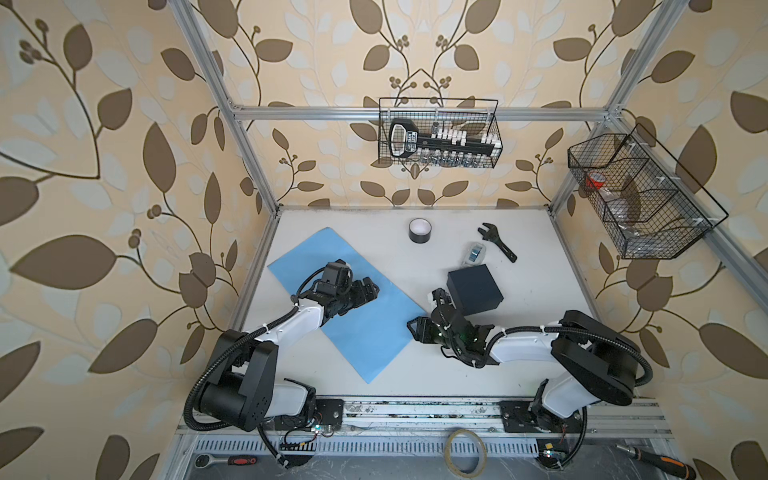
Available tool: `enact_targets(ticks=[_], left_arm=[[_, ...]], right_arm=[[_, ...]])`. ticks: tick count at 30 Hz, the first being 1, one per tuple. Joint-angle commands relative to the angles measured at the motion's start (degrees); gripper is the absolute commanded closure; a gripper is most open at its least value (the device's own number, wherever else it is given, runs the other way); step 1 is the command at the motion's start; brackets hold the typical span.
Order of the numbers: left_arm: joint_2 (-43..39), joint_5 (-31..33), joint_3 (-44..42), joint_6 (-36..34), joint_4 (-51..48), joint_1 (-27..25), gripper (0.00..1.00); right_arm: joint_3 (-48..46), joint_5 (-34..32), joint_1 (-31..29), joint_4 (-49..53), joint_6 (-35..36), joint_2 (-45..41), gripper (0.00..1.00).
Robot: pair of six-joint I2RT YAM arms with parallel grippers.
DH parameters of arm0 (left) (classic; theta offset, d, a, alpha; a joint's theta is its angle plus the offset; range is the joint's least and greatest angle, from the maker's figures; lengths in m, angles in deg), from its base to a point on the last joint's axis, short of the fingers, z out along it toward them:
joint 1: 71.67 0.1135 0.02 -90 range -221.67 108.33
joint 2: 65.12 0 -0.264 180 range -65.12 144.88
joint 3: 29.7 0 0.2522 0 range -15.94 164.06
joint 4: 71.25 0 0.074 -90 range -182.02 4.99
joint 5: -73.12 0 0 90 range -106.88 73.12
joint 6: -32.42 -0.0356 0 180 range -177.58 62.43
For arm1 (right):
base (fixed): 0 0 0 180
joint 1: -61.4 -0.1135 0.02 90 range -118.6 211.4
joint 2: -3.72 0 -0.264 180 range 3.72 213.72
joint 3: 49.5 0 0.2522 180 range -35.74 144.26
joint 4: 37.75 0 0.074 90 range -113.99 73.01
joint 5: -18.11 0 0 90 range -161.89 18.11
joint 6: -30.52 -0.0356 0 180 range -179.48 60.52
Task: Wrap the gift box in paper
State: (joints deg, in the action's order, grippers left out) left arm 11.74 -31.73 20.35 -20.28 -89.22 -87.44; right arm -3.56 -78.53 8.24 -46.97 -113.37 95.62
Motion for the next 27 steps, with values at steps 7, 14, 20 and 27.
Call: enact_targets(ticks=[7,14,20,27], left_arm=[[-1.0,1.5,-4.1,2.2,2.8,-0.1,0.05],[-1.2,2.3,-6.2,2.8,4.1,-0.1,0.05],[-0.4,2.3,-6.6,2.5,4.3,-0.1,0.05],[-1.0,1.9,-6.8,2.5,4.4,-0.1,0.05]], right_arm=[[-3.5,-4.3,-1.2,-0.1,-3.2,-3.1,0.43],[-6.2,-3.5,-1.3,-1.3,-5.2,-3.9,0.42],[-5.9,-2.2,-1.7,-6.3,-9.1,-0.9,0.44],[-5.4,-2.9,-2.1,-11.0,-13.1,2.3,0.50]])
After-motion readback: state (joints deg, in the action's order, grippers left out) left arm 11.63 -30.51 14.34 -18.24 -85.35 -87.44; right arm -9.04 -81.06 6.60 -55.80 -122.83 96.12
